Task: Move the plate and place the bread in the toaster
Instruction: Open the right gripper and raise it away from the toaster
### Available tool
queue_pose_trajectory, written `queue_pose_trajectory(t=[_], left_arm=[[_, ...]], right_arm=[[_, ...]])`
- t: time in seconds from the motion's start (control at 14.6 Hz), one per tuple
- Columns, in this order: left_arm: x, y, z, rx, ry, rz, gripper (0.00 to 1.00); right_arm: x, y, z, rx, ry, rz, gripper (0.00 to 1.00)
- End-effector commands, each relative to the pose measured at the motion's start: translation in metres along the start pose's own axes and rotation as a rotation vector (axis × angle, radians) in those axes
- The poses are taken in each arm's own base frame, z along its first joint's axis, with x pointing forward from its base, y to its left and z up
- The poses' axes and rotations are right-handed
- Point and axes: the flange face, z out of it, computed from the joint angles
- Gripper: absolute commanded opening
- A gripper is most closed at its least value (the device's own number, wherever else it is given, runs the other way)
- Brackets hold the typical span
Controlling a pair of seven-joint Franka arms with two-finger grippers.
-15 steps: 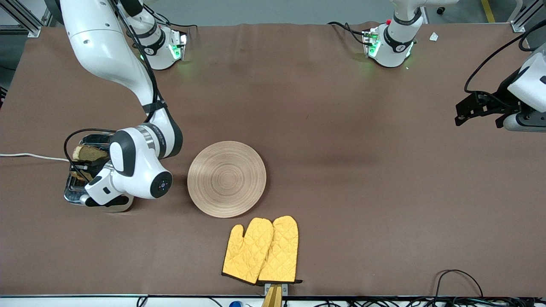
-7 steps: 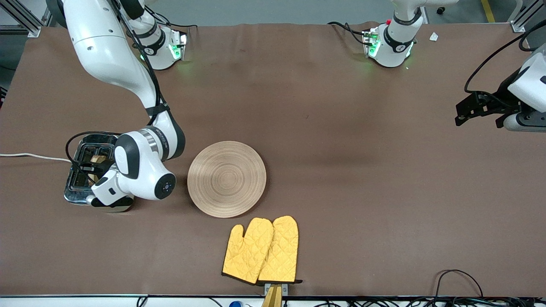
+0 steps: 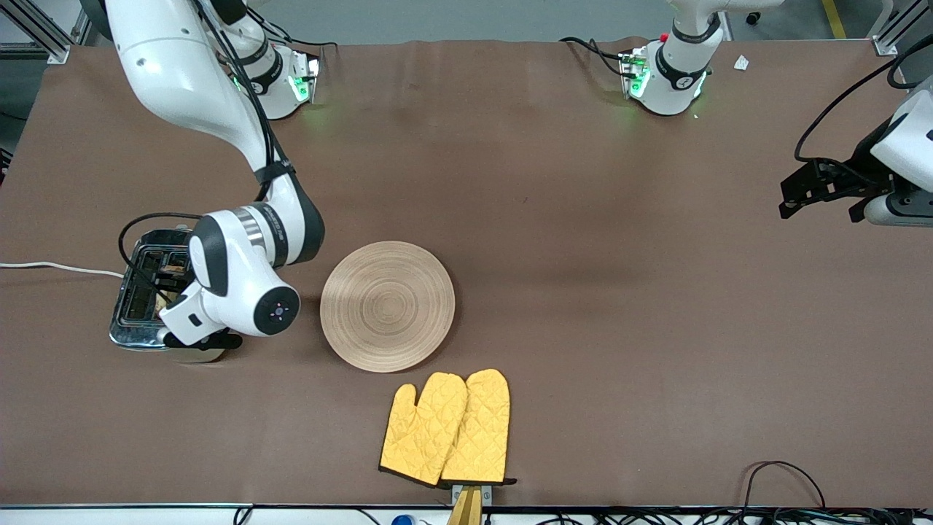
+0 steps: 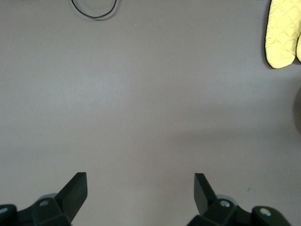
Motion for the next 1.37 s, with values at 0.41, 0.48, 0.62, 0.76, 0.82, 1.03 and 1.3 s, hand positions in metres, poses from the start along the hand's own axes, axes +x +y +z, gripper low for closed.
queue_pose_trajectory(t=[0.41,0.48,0.62,0.76,0.82,1.03,1.3], left_arm=[[-0.005,0.000,0.001,0.015,0.036,-0.031,1.00],[-0.005,0.000,0.000,0.015,0.036,-0.031,1.00],[-0.005,-0.001,0.000,0.016,0.036,-0.029,1.00],[-0.006,-0.001,0.000,0.016,0.035,-0.028,1.00],[-0.006,-0.001,0.000,0.016,0.035,-0.029,1.00],[-0.006,-0.001,0.000,0.016,0.035,-0.029,1.00],[-0.005,-0.001,0.000,0.016,0.036,-0.029,1.00]], right_arm=[[-0.071,0.111,-0.077,0.424,0.043,0.075,1.00],[-0.075,0.135,-0.076,0.490,0.039,0.095,1.00],[-0.091,0.162,-0.076,0.565,0.037,0.112,1.00],[-0.109,0.190,-0.064,0.628,0.041,0.132,1.00],[-0.118,0.204,-0.055,0.657,0.054,0.145,1.00],[-0.127,0.251,-0.021,0.756,0.124,0.074,1.00],[-0.125,0.298,0.014,0.823,0.201,-0.058,1.00]])
